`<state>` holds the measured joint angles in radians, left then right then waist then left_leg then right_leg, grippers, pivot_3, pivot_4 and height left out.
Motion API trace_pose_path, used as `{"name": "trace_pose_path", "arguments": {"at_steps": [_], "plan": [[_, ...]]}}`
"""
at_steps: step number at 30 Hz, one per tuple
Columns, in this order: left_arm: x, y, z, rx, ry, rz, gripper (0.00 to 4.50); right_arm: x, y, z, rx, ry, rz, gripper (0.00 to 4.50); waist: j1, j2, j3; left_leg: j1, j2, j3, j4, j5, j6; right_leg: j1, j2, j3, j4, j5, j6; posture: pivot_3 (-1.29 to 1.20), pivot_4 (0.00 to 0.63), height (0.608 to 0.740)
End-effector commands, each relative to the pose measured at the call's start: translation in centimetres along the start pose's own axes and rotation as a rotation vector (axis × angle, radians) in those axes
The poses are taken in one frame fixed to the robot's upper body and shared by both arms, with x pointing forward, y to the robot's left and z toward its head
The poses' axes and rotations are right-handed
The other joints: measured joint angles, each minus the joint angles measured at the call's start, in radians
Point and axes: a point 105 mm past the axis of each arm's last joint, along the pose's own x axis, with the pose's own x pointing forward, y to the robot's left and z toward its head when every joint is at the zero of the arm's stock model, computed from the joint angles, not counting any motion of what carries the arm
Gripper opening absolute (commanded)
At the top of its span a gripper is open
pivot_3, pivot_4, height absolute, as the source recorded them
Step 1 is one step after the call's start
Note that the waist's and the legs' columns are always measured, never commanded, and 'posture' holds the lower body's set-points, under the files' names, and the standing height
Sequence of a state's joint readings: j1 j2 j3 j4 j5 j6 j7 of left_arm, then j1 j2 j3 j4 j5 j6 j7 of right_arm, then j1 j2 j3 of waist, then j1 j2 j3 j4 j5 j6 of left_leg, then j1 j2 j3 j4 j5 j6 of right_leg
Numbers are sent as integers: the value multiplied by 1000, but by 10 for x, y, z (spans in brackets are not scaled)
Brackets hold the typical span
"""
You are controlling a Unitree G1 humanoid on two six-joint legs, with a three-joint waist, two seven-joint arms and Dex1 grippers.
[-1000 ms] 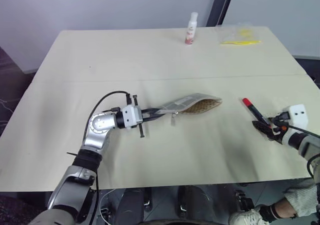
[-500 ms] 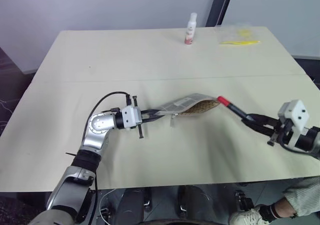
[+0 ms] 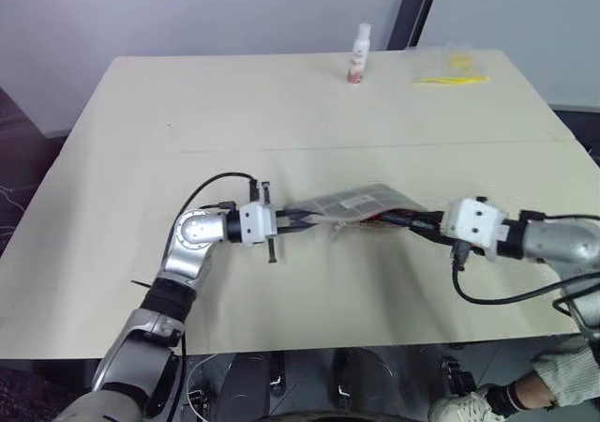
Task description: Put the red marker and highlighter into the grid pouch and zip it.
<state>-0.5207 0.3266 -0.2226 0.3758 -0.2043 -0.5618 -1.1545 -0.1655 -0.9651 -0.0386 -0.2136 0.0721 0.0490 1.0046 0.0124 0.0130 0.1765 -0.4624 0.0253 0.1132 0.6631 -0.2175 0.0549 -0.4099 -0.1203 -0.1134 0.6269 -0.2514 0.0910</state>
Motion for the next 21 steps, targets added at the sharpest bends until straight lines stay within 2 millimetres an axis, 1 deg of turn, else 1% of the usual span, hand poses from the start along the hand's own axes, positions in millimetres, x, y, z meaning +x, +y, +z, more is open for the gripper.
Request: {"name": "trace_pose_path", "arguments": {"at_steps": [1,3,7,9,11,13,14,15,16,17,18,20,21], "plan": [[7,5,11,50,-27,-18,0,13,-3,23,-159,-42,40,410,0,0,0,0,0,0,0,0,0,0,0,0,0,0,0,0,150,740],[8,6,12,46,-33,-17,0,22,-5,35,-183,-92,32,410,-1,0,0,0,0,0,0,0,1,0,0,0,0,0,0,0,150,740],[9,5,14,48,-43,-25,0,36,-4,50,-296,-177,13,410,3,0,0,-1,0,0,0,1,1,1,1,0,1,1,2,0,150,740],[8,5,12,44,-38,-22,0,41,-2,55,-282,-225,4,410,1,0,0,-1,-1,0,0,1,1,1,1,0,1,1,2,0,150,740],[5,4,11,41,-31,-21,0,39,1,50,-217,-230,18,1443,1,0,0,-1,-1,0,1,1,1,2,1,0,1,1,2,0,150,740],[3,3,7,37,-12,-16,0,30,-6,40,-205,-196,-26,2280,2,0,0,-1,-1,0,1,1,1,2,1,0,2,2,3,0,150,740],[2,3,6,37,-6,-14,0,26,-10,39,-173,-196,-53,2844,2,0,0,-1,-1,0,1,1,1,3,1,0,2,2,3,0,150,740],[2,2,5,31,-3,-7,0,12,-18,40,-75,-222,-104,3301,3,0,0,-1,-1,0,1,1,1,2,1,0,2,2,3,0,150,740],[1,1,5,29,-3,-3,0,-1,-22,43,46,-266,-130,3877,4,0,0,-1,-1,0,1,1,1,3,1,0,2,2,3,0,150,740],[0,0,4,18,-7,3,0,-15,-21,47,167,-310,-133,4362,8,0,0,-1,-1,0,1,1,1,3,0,0,2,2,3,0,150,740],[0,0,4,10,-9,6,0,-24,-18,50,241,-335,-124,4362,6,0,0,-1,-1,0,1,1,1,3,-1,0,2,2,3,0,150,740],[0,-2,2,-1,-9,12,0,-43,-4,58,462,-402,-55,4362,3,0,0,-1,0,-1,0,1,2,4,-2,0,2,2,3,0,150,740],[1,-3,2,-4,-9,13,0,-48,1,61,534,-418,-26,4362,3,0,0,0,0,-1,0,1,2,4,-2,0,2,2,2,0,150,740]]}}
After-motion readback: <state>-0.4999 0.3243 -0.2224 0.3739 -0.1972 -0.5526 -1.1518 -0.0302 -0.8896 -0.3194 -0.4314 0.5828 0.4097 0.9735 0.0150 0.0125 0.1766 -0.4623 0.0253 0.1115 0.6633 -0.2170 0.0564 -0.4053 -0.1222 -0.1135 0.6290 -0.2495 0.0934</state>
